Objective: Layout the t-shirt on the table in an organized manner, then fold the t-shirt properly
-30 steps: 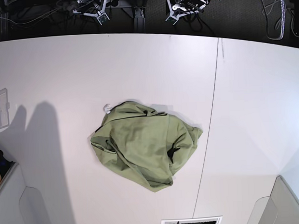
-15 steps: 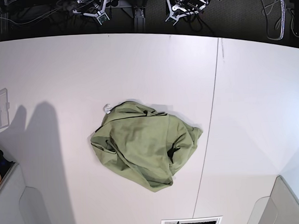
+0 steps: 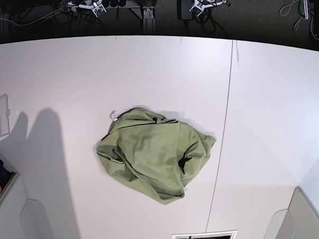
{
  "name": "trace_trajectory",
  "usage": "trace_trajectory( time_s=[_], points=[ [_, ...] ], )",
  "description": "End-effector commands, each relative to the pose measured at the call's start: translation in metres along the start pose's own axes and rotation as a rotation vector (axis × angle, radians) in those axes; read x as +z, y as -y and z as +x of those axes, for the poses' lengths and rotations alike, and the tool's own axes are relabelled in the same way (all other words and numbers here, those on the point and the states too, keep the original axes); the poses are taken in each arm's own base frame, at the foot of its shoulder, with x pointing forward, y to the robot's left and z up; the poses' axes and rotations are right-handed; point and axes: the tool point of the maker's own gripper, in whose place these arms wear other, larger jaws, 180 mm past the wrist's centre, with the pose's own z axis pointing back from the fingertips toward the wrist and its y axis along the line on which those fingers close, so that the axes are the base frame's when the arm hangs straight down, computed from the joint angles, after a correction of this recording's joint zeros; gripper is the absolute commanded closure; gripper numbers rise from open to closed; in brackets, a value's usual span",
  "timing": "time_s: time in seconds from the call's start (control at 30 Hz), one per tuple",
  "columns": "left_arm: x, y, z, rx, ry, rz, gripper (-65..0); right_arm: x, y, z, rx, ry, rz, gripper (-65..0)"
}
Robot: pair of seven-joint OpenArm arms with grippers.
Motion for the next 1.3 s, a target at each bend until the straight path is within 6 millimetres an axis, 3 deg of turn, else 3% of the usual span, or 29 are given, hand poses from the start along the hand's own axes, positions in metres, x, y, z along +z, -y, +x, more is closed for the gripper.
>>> trace_trajectory(
  time_s=[0.0,0.17,0.33,0.57,0.8,0.93,1.0,1.1,1.27],
  points=[
    [0.005,-0.001,0.002,0.010,0.032,0.001,-16.9,0.005,0.001,0.001,-0.005,0.027,-0.004,-29.1],
    [0.028,-0.012,0.004,0.121,0.124,0.043,-17.1,0.024,0.000,-0.004,-0.032,0.062,-0.001,-29.1],
    [0.063,-0.038,0.014,0.191,0.234,0.131,-17.1,0.048,-0.005,0.000,-0.031,0.114,0.007,-29.1],
    [0.122,-0.067,0.032,0.193,0.373,0.202,-17.1,0.092,0.008,0.037,-0.033,0.240,-0.025,-29.1],
    [0.203,-0.106,0.058,0.134,0.488,0.316,-17.7,0.145,0.041,0.096,-0.008,0.422,-0.090,-29.1],
    [0.254,-0.117,0.091,0.066,0.611,0.354,-19.3,0.171,0.069,0.142,-0.013,0.558,-0.172,-29.1],
    [0.276,-0.118,0.111,0.032,0.680,0.355,-24.4,0.181,0.080,0.166,-0.026,0.624,-0.206,-29.1],
    [0.299,-0.123,0.140,-0.021,0.767,0.361,-30.9,0.184,0.096,0.200,-0.046,0.694,-0.243,-29.1],
    [0.321,-0.141,0.183,-0.087,0.870,0.386,-31.0,0.177,0.120,0.252,-0.093,0.714,-0.275,-29.1]
  ],
)
